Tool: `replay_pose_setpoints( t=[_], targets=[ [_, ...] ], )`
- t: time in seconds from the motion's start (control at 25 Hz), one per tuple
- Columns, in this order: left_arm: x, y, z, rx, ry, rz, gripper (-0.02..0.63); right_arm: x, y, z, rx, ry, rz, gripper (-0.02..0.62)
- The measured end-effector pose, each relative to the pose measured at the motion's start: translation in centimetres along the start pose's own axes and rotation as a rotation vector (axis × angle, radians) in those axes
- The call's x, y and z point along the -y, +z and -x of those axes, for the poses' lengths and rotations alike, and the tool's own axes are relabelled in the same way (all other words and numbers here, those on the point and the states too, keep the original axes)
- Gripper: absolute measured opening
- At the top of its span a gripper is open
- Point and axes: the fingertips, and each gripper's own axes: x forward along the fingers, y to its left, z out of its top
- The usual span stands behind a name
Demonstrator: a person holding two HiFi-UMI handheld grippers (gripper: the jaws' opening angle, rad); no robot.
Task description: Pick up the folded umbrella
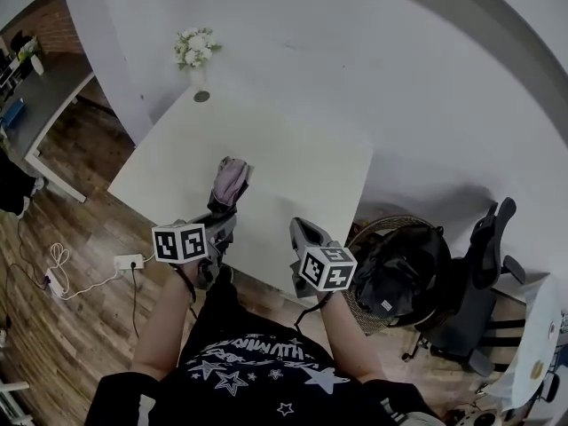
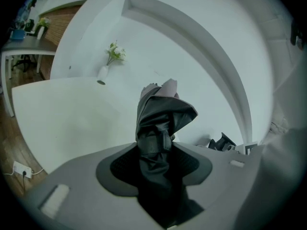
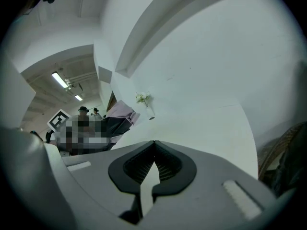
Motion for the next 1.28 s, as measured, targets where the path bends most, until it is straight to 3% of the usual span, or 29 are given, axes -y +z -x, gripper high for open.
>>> replay_pose_setpoints(
  t=[0.24,0.6,0.8,1.28],
  targets=[
    [2.4,-3.2,3.0,0.059,-0.019,0.057,0.210,-0.8,-2.0,3.6,-0.014,0.045,0.030,0.016],
    [4.8,-5.1,7.8,0.149,0.036,0.032,0.209,-2.3,-3.7,7.2,-0.043,0.111,0.066,0.015],
    [5.6,-6.8,9.3,0.171,0.037,0.034,0.209,-3.3,-4.8,7.8,-0.053,0.146,0.071,0.015],
    [6.0,-10.7,13.2,0.177,0.031,0.065,0.209,-5.7,-6.8,9.9,-0.068,0.136,0.076,0.015]
  ],
)
